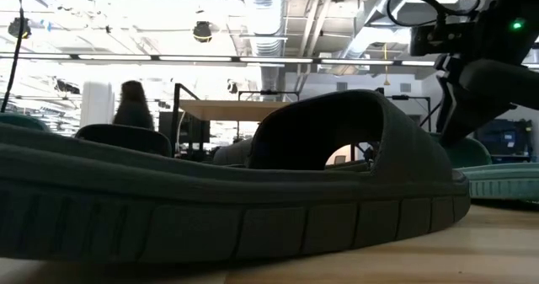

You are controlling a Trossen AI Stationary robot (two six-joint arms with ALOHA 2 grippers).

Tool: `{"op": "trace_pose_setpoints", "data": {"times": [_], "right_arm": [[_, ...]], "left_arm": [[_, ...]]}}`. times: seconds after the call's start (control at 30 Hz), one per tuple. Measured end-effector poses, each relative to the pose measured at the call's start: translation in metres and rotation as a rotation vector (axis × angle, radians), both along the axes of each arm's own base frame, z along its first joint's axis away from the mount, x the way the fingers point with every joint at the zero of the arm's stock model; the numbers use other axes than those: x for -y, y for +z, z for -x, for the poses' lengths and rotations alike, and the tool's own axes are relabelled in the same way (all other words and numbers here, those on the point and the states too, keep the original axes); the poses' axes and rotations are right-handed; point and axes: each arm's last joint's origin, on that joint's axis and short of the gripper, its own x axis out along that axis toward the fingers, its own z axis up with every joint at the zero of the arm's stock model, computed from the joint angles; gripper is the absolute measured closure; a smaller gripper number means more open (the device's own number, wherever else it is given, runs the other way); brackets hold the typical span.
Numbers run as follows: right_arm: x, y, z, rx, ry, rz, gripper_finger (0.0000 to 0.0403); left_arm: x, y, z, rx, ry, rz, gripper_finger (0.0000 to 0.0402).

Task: Pick and place slides into the shelf
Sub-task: Put the blue slipper on the shelf

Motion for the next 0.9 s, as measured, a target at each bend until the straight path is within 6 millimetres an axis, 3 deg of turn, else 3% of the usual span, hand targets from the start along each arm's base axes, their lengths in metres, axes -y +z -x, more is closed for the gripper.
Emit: {"op": "trace_pose_setpoints", "data": {"times": [0.27, 0.6, 0.9], "right_arm": [[0.0074, 0.0000, -0.0039, -0.008, -0.012, 0.003, 0.0291], [0.0062, 0.0000, -0.0063, 0.017, -0.011, -0.011, 0.0299], [0.0060, 0.0002, -0.0067, 0.022, -0.011, -0.011, 0.0394]], "left_arm": [[-0.0001, -0.0002, 0.0001, -0.002, 0.000, -0.002, 0.0388], [-0.0001, -0.0002, 0.0001, -0.002, 0.000, -0.002, 0.0388], [-0.0001, -0.0002, 0.0001, -0.002, 0.000, -0.002, 0.0388]]}}
